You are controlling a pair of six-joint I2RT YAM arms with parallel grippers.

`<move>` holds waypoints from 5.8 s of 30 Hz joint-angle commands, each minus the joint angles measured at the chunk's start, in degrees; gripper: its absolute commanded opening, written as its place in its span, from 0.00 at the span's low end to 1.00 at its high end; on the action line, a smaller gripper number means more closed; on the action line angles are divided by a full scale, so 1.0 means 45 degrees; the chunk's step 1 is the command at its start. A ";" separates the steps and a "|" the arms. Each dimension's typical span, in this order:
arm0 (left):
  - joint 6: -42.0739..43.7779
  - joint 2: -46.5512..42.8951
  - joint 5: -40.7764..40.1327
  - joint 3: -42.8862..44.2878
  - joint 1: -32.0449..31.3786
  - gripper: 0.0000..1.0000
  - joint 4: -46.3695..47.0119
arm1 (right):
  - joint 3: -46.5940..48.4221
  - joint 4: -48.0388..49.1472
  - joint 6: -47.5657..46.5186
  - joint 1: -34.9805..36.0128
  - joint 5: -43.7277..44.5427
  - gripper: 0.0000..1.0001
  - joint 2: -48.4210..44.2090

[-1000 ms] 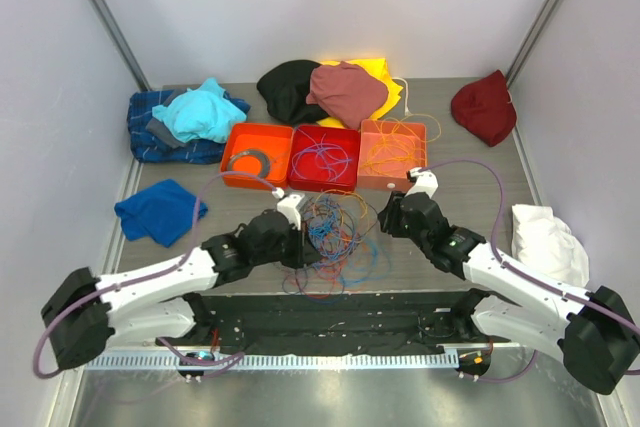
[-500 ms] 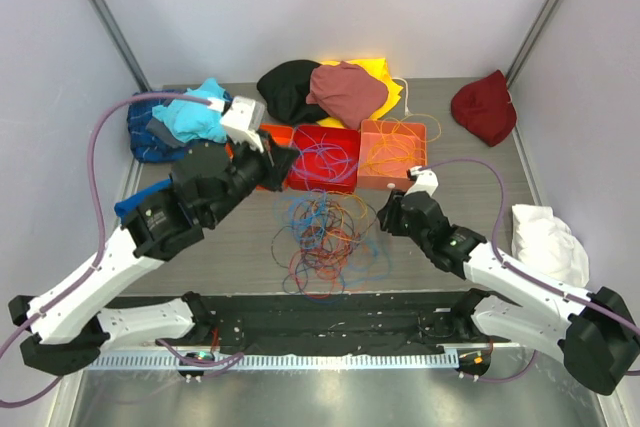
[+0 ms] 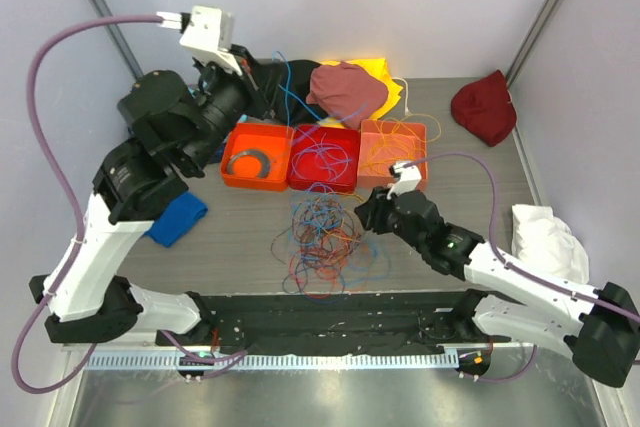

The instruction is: Untangle the cables

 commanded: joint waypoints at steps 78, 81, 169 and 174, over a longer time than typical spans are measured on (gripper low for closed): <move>-0.1831 0.4698 0.2690 -0.3414 0.4477 0.00 0.2381 | -0.0082 -0.2750 -0.0473 0.2209 0.5424 0.42 -0.4172; -0.2124 0.5087 0.3080 -0.3805 0.4477 0.00 0.2674 | -0.0102 -0.2867 -0.0492 0.2208 0.5541 0.43 -0.4270; -0.2145 0.7885 0.3141 -0.3452 0.4516 1.00 0.3260 | -0.0102 -0.2399 -0.0571 0.2209 0.5503 0.43 -0.3040; -0.2028 0.5740 0.1933 -0.4293 0.4497 1.00 0.3670 | -0.0024 -0.2145 -0.0551 0.2208 0.5288 0.43 -0.2766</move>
